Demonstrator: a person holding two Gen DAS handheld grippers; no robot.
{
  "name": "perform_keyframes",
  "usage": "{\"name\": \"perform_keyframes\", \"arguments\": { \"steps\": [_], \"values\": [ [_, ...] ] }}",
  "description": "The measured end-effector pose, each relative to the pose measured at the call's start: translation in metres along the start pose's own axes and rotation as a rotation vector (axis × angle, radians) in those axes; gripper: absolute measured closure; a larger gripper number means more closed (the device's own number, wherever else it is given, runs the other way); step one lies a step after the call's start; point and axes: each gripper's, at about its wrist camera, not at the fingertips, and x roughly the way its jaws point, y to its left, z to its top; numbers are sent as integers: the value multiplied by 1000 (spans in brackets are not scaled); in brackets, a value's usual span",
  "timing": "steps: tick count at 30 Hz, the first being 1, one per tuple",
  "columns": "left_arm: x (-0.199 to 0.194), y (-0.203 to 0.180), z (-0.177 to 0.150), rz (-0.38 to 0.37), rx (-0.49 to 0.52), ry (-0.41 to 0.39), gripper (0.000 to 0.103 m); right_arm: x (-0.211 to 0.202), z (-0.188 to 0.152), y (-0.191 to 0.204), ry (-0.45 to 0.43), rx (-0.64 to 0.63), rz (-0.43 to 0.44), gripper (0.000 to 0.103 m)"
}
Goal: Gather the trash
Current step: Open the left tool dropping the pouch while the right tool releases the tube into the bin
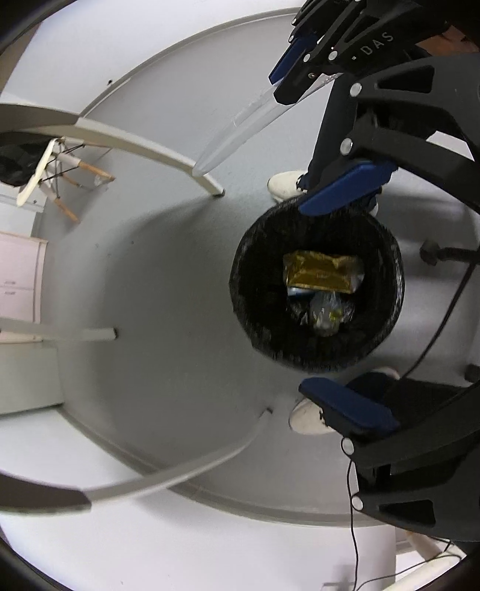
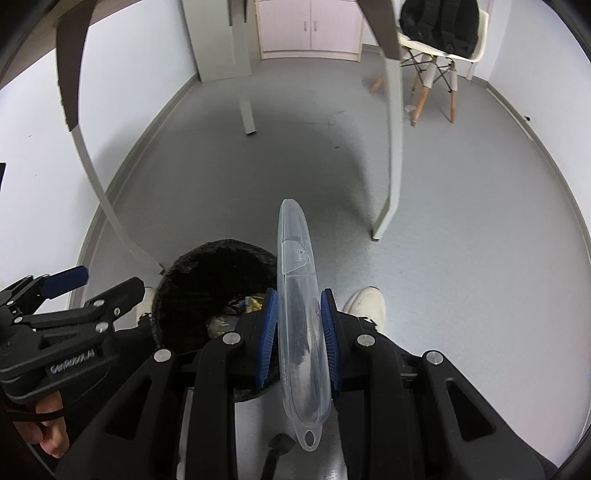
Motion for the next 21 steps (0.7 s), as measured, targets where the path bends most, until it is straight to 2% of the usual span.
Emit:
{"name": "perform_keyframes", "arguments": {
  "steps": [5, 13, 21],
  "values": [
    [-6, 29, -5, 24, -39, -12, 6, 4, 3, 25, 3, -34, 15, 80],
    [-13, 64, -10, 53, -79, -23, 6, 14, 9, 59, 19, -74, 27, 79],
    [-14, 77, -14, 50, -100, -12, 6, 21, 11, 79, 33, -105, 33, 79]
  ]
}}
